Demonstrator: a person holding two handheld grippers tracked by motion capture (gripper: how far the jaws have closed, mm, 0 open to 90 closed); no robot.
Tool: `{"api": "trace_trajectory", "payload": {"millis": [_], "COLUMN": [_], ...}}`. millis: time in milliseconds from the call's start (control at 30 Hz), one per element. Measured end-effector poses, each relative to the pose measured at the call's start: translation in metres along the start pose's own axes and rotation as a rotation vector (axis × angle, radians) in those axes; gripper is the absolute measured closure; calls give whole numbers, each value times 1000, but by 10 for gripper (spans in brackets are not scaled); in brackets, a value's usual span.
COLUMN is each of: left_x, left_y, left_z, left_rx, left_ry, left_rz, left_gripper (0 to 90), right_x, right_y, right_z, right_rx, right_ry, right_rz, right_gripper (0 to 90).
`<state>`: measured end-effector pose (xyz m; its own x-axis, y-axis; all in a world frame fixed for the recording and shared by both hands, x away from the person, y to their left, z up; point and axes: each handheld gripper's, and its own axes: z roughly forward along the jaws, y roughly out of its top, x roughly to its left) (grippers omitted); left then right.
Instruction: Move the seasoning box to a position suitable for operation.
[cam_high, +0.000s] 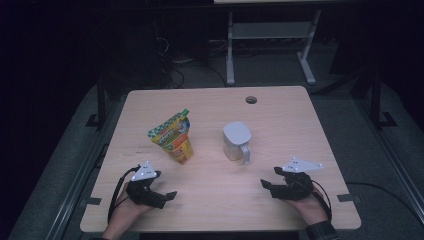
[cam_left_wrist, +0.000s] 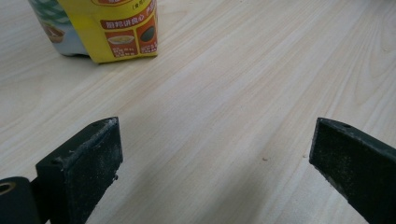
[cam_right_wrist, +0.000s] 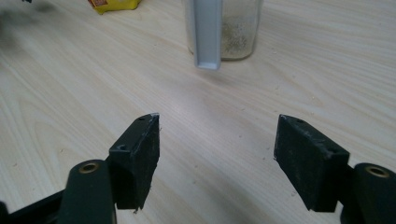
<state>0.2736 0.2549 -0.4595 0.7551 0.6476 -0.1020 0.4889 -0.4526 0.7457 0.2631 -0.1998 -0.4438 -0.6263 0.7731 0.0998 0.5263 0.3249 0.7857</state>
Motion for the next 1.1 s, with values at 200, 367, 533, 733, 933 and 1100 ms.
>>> {"api": "trace_trajectory", "payload": {"millis": [200, 367, 533, 733, 933, 1100], "left_x": [-1, -1, -1, -1, -1, -1], "left_y": [1, 1, 1, 0, -1, -1], "left_z": [-1, -3, -2, -3, -3, -3], "left_rx": [-5, -6, -9, -10, -8, -11], "left_ry": [-1, 5, 5, 7, 9, 8], "left_rz": [-11, -7, -2, -4, -8, -8], "left_gripper": [21, 21, 21, 21, 21, 21], "right_x": [0, -1, -3, -3, -2, -1], "right_y": [10, 20, 29, 39, 50, 56], "right_z": [5, 9, 13, 18, 24, 30], "right_rx": [-7, -13, -26, -38, -50, -46], "right_ry": [1, -2, 3, 11, 16, 17], "right_rz": [-6, -10, -7, -5, -9, -3], "right_gripper": [338, 357, 364, 384, 415, 426]}}
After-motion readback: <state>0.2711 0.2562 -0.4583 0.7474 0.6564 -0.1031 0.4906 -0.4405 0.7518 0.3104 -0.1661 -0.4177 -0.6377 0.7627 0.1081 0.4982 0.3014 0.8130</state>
